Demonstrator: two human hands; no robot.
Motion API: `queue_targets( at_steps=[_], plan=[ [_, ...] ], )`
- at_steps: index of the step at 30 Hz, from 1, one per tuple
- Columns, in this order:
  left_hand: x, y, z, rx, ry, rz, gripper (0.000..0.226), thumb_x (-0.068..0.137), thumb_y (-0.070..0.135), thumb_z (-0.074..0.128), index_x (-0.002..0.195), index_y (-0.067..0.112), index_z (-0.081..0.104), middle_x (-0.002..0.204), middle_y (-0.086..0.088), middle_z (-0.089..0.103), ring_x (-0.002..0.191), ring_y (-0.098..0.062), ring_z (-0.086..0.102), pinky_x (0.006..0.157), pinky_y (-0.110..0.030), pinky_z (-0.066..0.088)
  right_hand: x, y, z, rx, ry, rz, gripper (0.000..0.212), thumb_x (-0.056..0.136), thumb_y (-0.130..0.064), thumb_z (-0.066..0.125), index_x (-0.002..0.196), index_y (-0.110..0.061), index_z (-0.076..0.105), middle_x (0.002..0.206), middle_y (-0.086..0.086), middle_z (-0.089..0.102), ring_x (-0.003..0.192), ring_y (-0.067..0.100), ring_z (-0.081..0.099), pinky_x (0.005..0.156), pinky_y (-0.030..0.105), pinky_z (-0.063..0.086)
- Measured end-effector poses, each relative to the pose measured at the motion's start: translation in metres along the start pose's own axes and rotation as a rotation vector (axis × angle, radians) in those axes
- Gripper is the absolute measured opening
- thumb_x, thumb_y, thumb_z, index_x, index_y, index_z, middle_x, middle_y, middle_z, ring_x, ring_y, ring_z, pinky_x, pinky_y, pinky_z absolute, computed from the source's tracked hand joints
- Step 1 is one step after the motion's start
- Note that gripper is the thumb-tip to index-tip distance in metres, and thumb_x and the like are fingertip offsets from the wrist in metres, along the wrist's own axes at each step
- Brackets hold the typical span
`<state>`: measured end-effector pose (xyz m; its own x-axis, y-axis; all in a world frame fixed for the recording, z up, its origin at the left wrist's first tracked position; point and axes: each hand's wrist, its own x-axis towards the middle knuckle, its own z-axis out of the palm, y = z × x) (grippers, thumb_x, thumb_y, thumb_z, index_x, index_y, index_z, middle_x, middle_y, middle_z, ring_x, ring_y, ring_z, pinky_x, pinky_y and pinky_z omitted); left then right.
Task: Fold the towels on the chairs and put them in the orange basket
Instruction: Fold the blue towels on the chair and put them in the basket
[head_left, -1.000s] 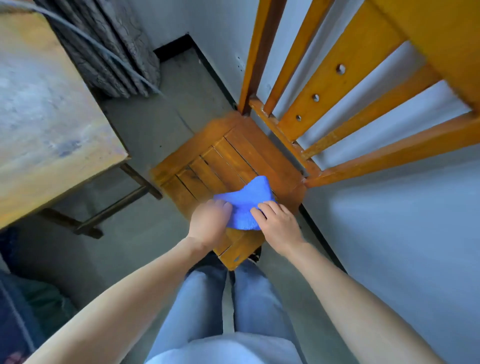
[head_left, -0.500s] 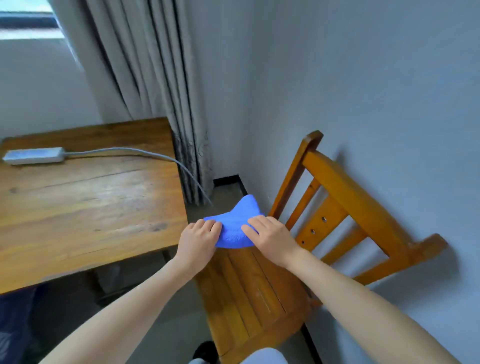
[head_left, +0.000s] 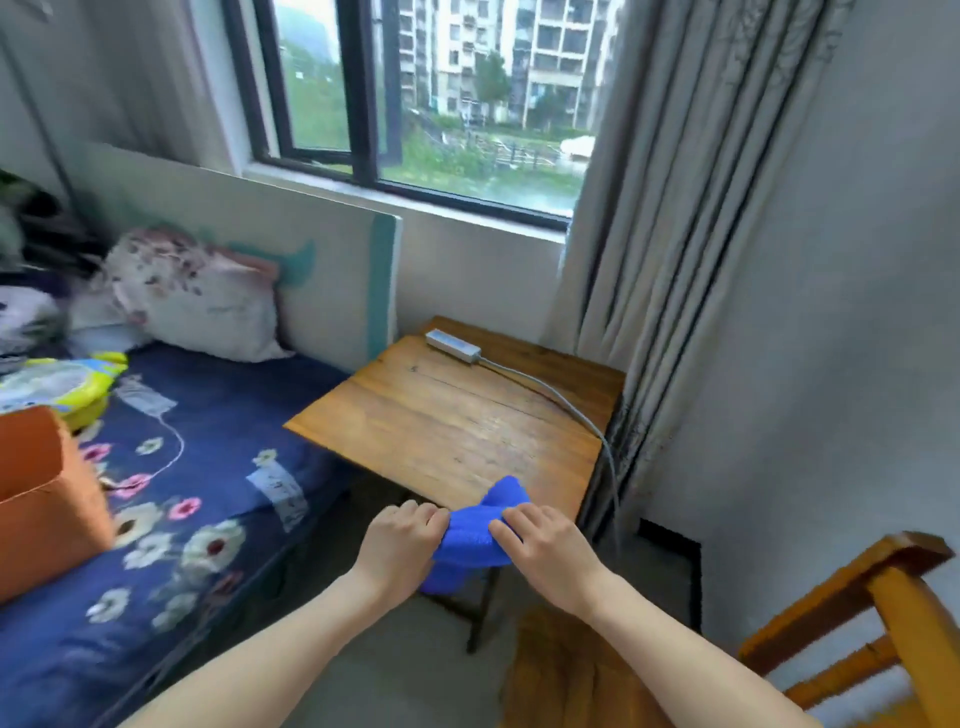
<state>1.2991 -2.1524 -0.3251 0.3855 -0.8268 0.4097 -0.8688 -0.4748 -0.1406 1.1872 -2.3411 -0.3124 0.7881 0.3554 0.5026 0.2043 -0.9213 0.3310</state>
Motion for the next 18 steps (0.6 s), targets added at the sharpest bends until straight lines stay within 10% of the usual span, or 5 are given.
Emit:
queue_targets(
  at_steps=[10, 18],
  plan=[
    [-0.144, -0.108, -0.105, 0.270, 0.058, -0.394, 0.022, 0.054, 0.010, 0.054, 0.072, 0.016, 0.064, 0.058, 0.000, 0.060, 0.047, -0.020, 0.057, 0.041, -0.025, 0.045, 0.165, -0.125, -0.019, 0.196, 0.212, -0.387, 0.019, 0.071, -0.008, 0.040, 0.087, -0.015, 0.048, 0.069, -0.002, 0.058, 0.058, 0.018, 0.054, 0.048, 0.024, 0.044],
    [-0.247, -0.147, -0.172, 0.428, 0.134, -0.582, 0.028, 0.067, 0.015, 0.040, 0.070, 0.016, 0.068, 0.059, 0.002, 0.062, 0.046, -0.018, 0.056, 0.040, -0.022, 0.041, 0.238, -0.226, -0.047, 0.265, 0.245, -0.590, 0.038, 0.058, -0.014, 0.076, 0.090, -0.016, 0.056, 0.078, -0.003, 0.063, 0.064, 0.016, 0.058, 0.053, 0.023, 0.047]
  ],
)
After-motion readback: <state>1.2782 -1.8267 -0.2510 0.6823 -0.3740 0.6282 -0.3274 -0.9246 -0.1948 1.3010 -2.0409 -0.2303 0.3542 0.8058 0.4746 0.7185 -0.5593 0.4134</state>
